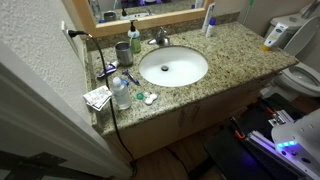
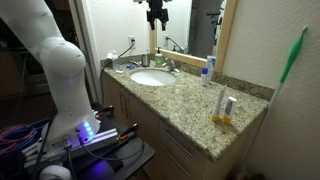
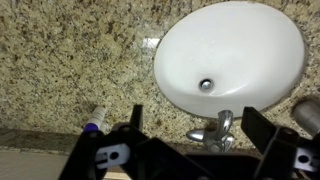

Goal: Open the tap

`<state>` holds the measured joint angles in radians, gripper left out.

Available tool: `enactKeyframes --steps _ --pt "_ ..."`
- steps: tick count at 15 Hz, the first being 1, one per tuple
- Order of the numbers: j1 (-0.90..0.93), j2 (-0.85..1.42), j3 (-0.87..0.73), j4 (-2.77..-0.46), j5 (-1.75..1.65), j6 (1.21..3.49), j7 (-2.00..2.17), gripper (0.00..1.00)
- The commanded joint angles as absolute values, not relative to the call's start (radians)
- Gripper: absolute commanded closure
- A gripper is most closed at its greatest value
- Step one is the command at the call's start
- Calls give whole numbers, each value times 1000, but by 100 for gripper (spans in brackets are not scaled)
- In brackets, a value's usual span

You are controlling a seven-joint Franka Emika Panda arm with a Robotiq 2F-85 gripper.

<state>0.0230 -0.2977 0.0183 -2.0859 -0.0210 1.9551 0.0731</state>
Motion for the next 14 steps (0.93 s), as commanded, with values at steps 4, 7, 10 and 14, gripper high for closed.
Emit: enactKeyframes --steps 4,7,10,14 --pt "16 -221 45 -2068 -96 1953 72 0" --pt "47 -49 60 -1996 -82 1982 25 0" --pt "73 80 84 -1906 -73 2072 55 0" --pt "90 105 82 -1889 -73 2120 109 0"
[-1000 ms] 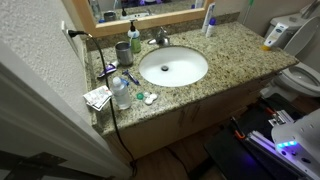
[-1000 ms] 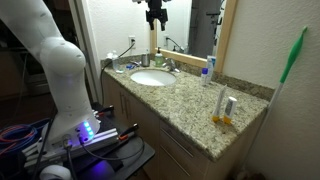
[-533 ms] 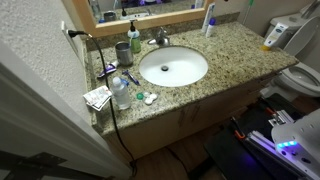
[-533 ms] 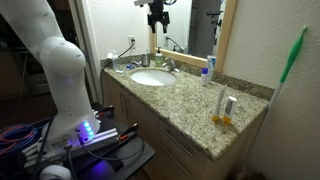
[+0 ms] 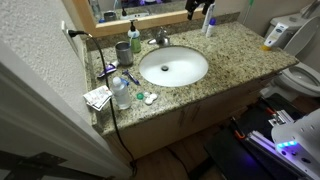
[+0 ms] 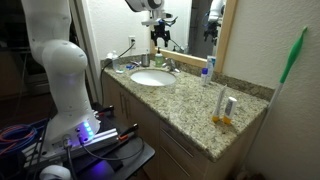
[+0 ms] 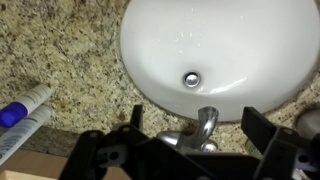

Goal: Open the tap

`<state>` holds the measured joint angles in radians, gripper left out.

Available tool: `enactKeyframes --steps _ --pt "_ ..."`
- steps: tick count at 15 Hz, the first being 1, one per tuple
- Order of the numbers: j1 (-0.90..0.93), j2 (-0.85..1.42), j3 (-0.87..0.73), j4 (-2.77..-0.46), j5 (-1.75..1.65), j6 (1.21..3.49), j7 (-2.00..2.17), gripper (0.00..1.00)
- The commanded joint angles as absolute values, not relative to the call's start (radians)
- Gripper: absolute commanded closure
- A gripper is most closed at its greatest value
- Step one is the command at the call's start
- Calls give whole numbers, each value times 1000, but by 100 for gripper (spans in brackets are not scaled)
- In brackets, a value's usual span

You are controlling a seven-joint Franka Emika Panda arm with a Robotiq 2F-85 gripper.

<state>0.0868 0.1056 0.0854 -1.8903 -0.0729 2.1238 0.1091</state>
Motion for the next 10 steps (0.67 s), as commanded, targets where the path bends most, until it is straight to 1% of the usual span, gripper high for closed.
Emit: enactKeyframes --steps 1,3,4,10 --pt "92 120 82 -1865 -72 2120 115 0" --pt "92 124 81 -1849 -72 2120 117 0" --pt "90 166 83 -1815 -58 2092 99 0" --pt "104 354 93 -1671 48 2169 126 0"
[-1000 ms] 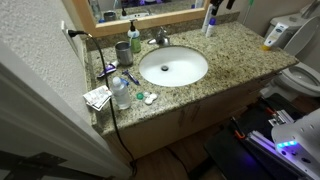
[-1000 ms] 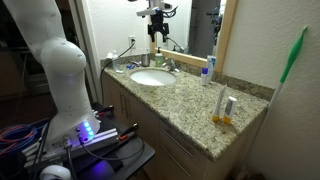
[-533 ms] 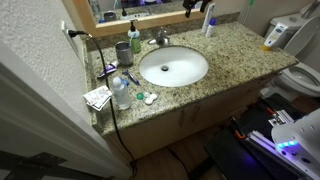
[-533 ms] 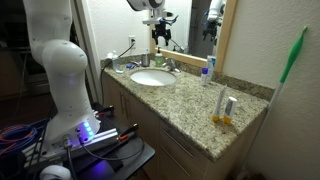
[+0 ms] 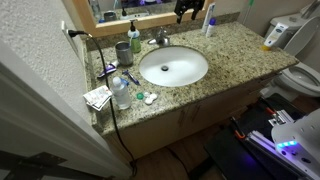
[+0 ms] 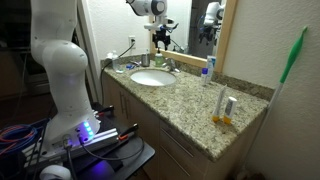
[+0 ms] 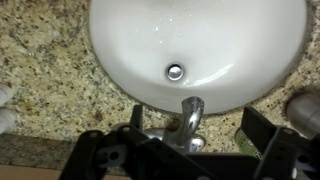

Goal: Open the tap

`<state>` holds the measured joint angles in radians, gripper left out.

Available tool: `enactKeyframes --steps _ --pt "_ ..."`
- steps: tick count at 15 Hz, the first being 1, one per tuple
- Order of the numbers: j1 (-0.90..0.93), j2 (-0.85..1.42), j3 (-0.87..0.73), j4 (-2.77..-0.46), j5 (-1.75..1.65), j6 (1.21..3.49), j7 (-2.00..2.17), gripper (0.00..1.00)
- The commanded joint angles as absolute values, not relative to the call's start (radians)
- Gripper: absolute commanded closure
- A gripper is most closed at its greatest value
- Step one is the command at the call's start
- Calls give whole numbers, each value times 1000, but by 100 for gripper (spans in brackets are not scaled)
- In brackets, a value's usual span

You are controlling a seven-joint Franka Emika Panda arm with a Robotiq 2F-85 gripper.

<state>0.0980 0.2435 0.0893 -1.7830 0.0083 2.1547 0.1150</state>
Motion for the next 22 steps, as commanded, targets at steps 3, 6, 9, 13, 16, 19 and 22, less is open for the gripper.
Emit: enactKeyframes --steps 3,6,9,13,16,19,22 --pt "120 453 82 -1574 46 2183 175 0" --pt "120 406 81 -1640 35 2184 155 0" --pt "122 427 76 -1621 27 2175 161 0" --pt "131 492 66 -1584 17 2237 188 0" --pt "138 536 55 -1547 8 2267 209 0" --pt "147 574 47 -1511 3 2280 217 0" --pt "159 607 37 -1475 -7 2294 237 0"
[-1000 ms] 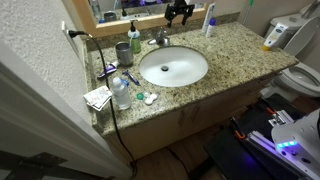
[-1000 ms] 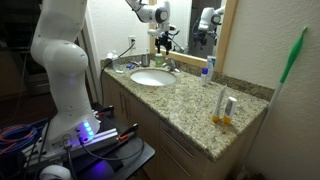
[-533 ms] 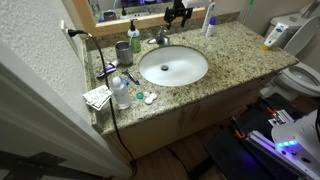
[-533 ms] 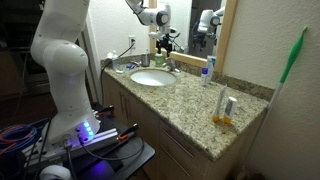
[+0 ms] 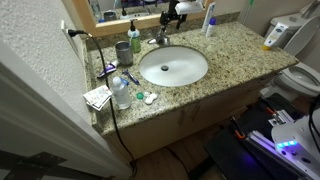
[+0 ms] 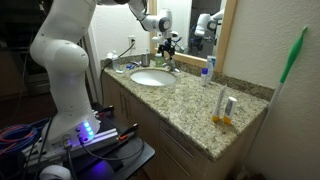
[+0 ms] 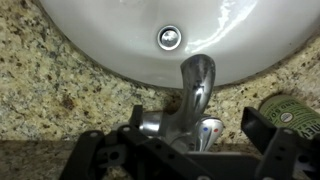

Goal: Open the tap

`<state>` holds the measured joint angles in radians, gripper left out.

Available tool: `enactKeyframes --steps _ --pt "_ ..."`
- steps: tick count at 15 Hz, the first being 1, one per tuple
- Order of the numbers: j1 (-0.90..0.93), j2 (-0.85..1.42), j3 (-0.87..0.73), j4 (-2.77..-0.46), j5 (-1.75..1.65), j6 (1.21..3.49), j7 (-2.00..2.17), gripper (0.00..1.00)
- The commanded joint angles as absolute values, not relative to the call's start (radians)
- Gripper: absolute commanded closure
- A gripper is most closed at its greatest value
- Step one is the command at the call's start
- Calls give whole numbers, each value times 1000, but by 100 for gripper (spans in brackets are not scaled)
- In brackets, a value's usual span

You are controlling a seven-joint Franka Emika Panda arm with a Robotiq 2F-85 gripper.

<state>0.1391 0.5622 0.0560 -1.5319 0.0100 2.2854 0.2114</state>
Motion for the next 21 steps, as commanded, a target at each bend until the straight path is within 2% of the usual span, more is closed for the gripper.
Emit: enactKeyframes --steps 1,6,7,8,17,18,19,21 --pt "162 616 34 -1466 -10 2296 240 0" --pt "172 644 32 -1425 -8 2285 249 0" --pt "173 649 31 -1419 -11 2285 246 25" --pt "173 649 32 -1416 -9 2282 245 26" --pt "169 641 46 -1417 12 2280 235 89" --pt "166 629 52 -1423 22 2277 230 95" --pt "164 619 54 -1432 26 2280 230 92" --pt "138 578 76 -1465 74 2313 210 93"
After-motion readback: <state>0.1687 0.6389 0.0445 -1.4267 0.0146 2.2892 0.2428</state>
